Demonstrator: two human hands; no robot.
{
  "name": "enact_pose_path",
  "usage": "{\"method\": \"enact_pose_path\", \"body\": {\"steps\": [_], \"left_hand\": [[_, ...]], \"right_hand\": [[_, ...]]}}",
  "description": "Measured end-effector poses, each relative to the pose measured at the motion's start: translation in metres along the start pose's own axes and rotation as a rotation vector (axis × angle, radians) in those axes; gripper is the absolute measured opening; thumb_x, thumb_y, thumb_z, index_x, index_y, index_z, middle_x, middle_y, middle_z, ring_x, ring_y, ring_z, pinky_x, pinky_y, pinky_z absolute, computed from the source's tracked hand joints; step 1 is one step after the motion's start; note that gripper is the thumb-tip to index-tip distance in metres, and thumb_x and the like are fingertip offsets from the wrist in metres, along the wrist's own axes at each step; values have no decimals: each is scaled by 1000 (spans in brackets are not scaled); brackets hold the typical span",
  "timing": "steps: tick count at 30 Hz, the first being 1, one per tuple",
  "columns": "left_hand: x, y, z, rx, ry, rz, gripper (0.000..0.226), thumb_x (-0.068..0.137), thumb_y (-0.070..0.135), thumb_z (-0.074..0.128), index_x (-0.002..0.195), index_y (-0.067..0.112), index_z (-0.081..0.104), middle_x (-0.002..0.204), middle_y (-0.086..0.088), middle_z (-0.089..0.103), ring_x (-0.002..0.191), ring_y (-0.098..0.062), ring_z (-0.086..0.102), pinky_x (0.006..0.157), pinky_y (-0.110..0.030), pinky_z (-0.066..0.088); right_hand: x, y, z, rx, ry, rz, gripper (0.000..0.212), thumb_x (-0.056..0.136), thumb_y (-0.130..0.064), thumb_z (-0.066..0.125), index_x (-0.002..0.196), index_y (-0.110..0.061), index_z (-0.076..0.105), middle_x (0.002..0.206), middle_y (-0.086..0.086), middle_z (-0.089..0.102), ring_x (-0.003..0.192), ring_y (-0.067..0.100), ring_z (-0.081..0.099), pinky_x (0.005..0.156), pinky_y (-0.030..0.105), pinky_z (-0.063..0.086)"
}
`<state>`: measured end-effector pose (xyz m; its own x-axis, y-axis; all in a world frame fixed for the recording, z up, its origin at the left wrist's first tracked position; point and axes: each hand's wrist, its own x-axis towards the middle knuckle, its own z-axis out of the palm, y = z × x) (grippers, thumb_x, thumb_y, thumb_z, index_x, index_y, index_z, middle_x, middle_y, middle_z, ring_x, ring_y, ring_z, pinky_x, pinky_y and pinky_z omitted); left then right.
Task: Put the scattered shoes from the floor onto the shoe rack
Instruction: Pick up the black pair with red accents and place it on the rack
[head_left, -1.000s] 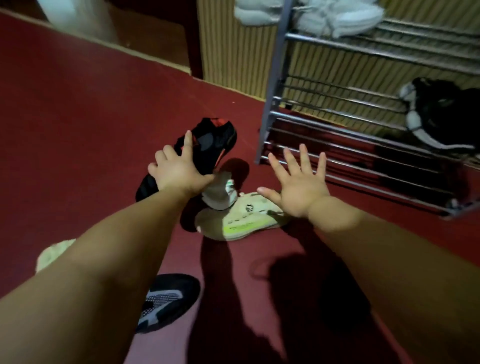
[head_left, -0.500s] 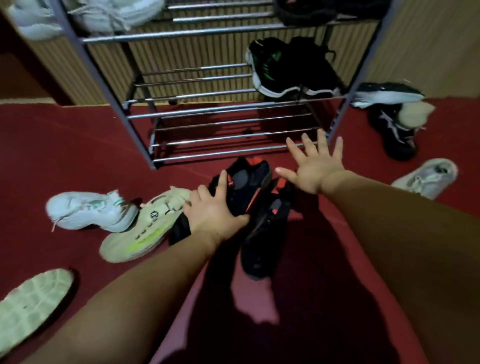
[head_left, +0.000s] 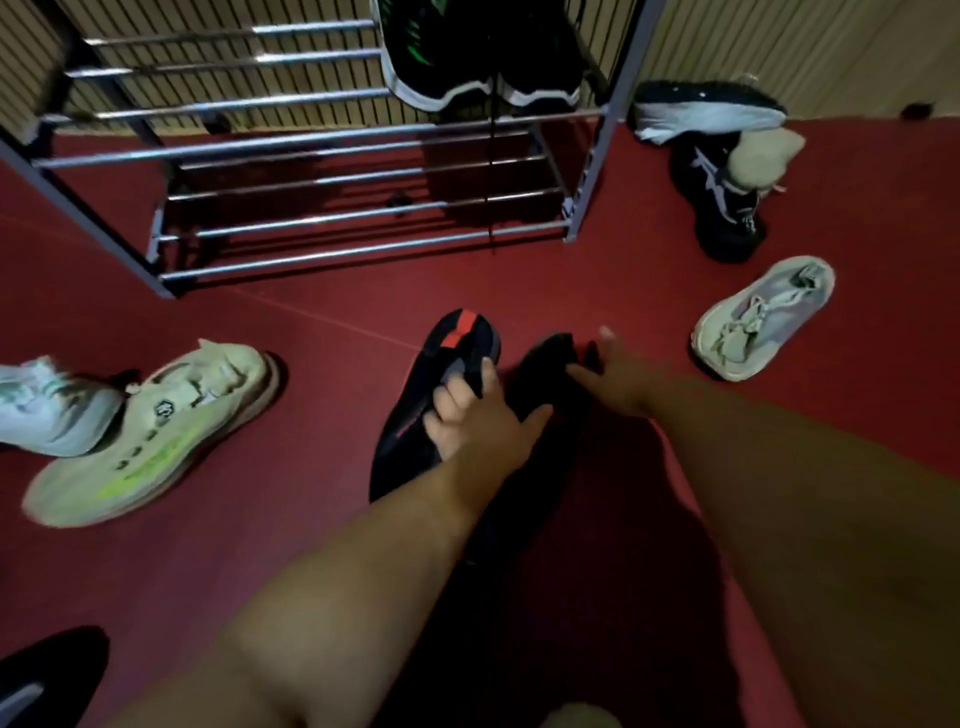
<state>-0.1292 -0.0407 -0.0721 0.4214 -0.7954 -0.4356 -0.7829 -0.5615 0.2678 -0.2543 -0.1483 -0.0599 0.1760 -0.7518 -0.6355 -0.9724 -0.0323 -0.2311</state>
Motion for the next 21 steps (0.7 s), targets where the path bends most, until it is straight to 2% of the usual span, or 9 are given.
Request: {"method": "enact_pose_path", "body": {"steps": [1,2,3,5,8,12,14,18,21], "left_hand": [[5,-11,-1,8,35,-4,81,89,65,35,151,27,-1,154,-14,4,142,-32,4,113,-48,9],[9,-25,-2,3,74,-1,75,92,61,34,151,27,1,155,-14,4,143,-32,3,113,-47,8],[12,-43,-3,-8,93,1,71,94,56,33,151,28,2,155,-14,4,143,-31,3,114,-46,7],[14,-80,-2,11,55,-5,68,96,52,28,151,26,-2,156,-14,3,144,-32,2,115,-45,9],[10,-124,4,70,-50,0,74,94,58,28,150,28,-10,157,-10,4,144,-30,-1,115,-46,9],[3,-148,13,56,-6,45,79,94,55,34,149,24,-14,156,-10,9,144,-27,-1,115,-44,7],[1,-154,14,42,48,46,81,94,50,37,150,18,-13,155,-10,11,144,-25,1,115,-43,6],[-2,-168,8,-56,166,13,87,92,45,47,149,21,-14,152,-10,14,142,-27,5,113,-45,8],[-8,-162,3,-168,151,-41,96,86,49,55,149,27,-15,154,-13,7,142,-29,4,114,-46,9]], "right_hand": [[2,2,11,38,-85,15,84,93,-58,38,148,-25,-16,146,14,35,107,32,56,95,44,44],[3,0,21,63,-152,38,88,93,-56,39,145,-24,-24,134,12,45,90,31,61,82,41,51],[4,-4,30,81,-177,48,92,94,-54,40,141,-22,-32,131,15,49,85,31,62,76,39,52],[6,-16,42,113,-144,29,98,93,-52,44,138,-20,-37,139,23,44,100,34,60,82,37,50],[5,-36,48,113,-98,-31,90,93,-52,44,144,-27,-26,153,26,12,128,41,42,102,39,40],[12,-56,52,144,-32,-148,87,91,-53,47,149,-28,-13,151,22,24,127,39,43,103,41,41],[12,-67,55,199,-4,-215,85,91,-48,50,150,-26,-7,152,16,27,130,34,42,105,37,39],[8,-91,70,352,-2,-267,82,92,-40,54,151,-27,-1,159,11,2,145,28,13,115,35,17],[-2,-88,86,327,93,-275,81,92,-37,56,151,-27,1,159,11,-2,146,29,6,115,36,13]]}}
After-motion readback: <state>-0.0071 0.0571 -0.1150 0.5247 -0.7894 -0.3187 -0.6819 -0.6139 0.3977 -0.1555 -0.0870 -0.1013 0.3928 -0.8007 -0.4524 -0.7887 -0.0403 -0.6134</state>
